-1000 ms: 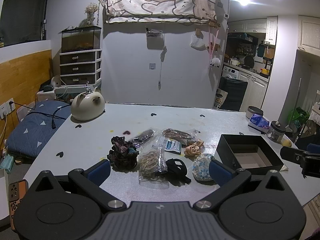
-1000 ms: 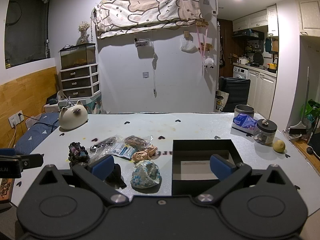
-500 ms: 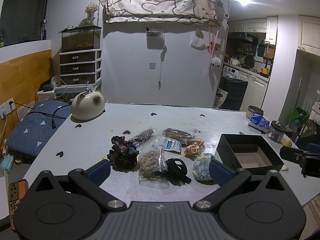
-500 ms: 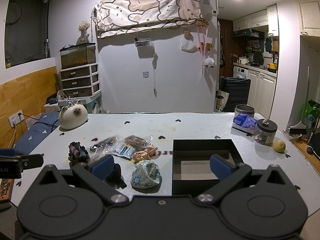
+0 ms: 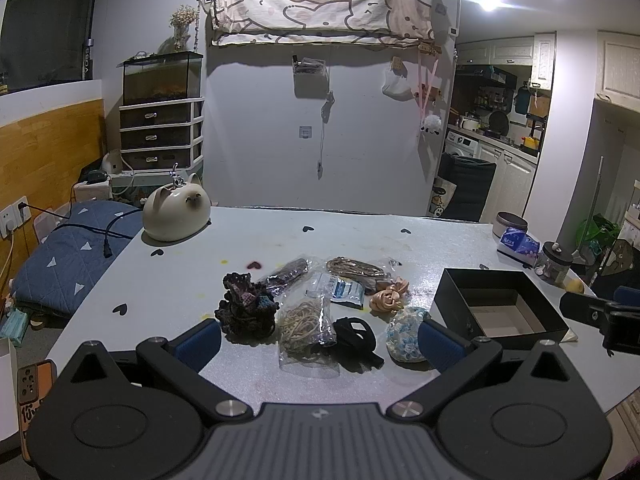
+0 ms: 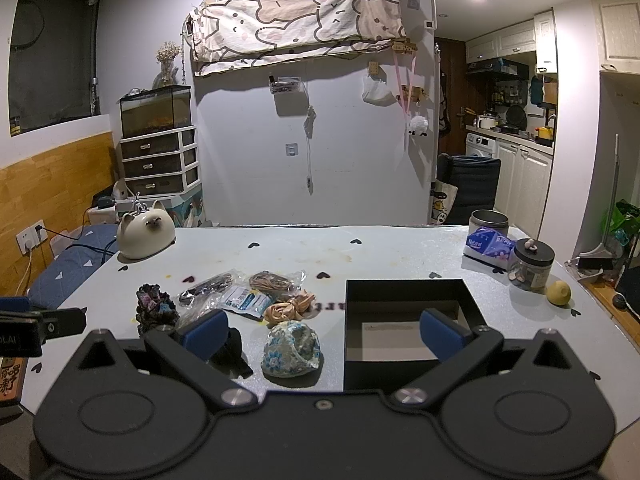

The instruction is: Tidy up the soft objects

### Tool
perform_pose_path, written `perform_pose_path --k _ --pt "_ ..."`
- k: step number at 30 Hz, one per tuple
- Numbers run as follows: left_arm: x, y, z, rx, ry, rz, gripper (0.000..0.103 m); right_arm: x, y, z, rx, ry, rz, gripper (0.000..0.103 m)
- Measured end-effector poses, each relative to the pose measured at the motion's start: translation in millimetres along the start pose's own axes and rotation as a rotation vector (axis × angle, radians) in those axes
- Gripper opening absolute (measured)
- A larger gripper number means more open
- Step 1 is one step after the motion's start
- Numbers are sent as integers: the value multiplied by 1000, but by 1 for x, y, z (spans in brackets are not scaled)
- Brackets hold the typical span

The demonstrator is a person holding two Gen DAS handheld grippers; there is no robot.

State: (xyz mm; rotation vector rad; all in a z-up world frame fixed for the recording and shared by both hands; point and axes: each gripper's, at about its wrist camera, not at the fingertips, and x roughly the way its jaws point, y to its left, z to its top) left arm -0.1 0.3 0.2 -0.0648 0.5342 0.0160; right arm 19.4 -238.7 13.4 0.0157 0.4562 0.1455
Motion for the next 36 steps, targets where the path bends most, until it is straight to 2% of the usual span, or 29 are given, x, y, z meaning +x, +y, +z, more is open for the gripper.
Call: perform_pose_path --k 8,11,21,29,36 --pt "0 0 0 0 0 0 103 -1 2 1 0 0 -1 103" --pt "2 16 -8 5 -2 -2 103 -2 3 2 -1 -3 -1 103" --pt "6 16 9 22 -11 11 103 7 16 12 -24 -20 14 103" --pt "29 5 23 43 0 42 103 33 4 24 -45 -34 44 103" --pt "63 -2 51 25 12 92 103 72 -14 47 -80 -48 95 103"
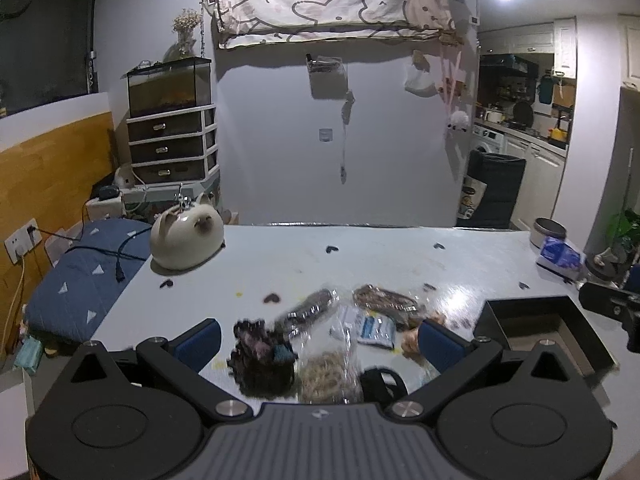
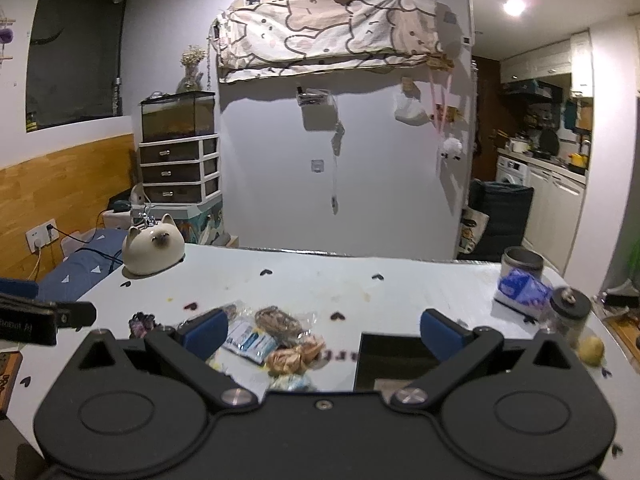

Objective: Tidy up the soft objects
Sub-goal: 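Grasp the foil-wrapped bag with the left tool while the right tool grasps the tan cord bag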

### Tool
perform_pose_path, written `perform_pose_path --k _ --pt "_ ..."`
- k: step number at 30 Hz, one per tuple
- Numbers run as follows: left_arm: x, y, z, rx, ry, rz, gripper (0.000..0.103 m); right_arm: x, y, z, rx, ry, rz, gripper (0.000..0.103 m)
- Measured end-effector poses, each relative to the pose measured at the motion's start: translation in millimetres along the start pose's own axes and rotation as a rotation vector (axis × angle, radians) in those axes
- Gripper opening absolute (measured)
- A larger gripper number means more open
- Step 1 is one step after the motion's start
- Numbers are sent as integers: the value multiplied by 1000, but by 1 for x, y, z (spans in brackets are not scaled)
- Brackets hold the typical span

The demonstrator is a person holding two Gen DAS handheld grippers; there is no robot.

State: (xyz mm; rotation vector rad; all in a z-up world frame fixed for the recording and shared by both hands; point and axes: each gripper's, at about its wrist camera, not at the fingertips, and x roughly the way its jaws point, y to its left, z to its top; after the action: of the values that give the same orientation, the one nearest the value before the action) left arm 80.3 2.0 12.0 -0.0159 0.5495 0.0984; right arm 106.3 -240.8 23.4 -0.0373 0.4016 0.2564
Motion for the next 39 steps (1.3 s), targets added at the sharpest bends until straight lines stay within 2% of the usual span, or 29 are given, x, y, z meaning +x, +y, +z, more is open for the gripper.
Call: perform_pose_path --k 7,13,18,24,30,35,37,39 --pt "41 -14 36 66 12 23 103 50 -29 29 -52 -11 69 103" --pt "85 -13 56 86 83 -67 103 97 -44 46 -102 -10 120 103" --pt "125 -3 70 149 156 -84 103 135 -42 54 -162 35 167 103" --pt "179 12 83 285 235 -139 103 185 -27 53 -239 125 212 103" --pt "244 33 83 382 331 -281 103 232 -1 34 -348 248 246 103" --pt "295 42 74 449 421 -367 103 268 18 24 -440 357 281 103" --pt "315 44 70 465 465 -393 99 284 21 21 -452 400 299 102" --pt "332 48 64 479 506 -414 92 298 25 19 -464 434 317 95"
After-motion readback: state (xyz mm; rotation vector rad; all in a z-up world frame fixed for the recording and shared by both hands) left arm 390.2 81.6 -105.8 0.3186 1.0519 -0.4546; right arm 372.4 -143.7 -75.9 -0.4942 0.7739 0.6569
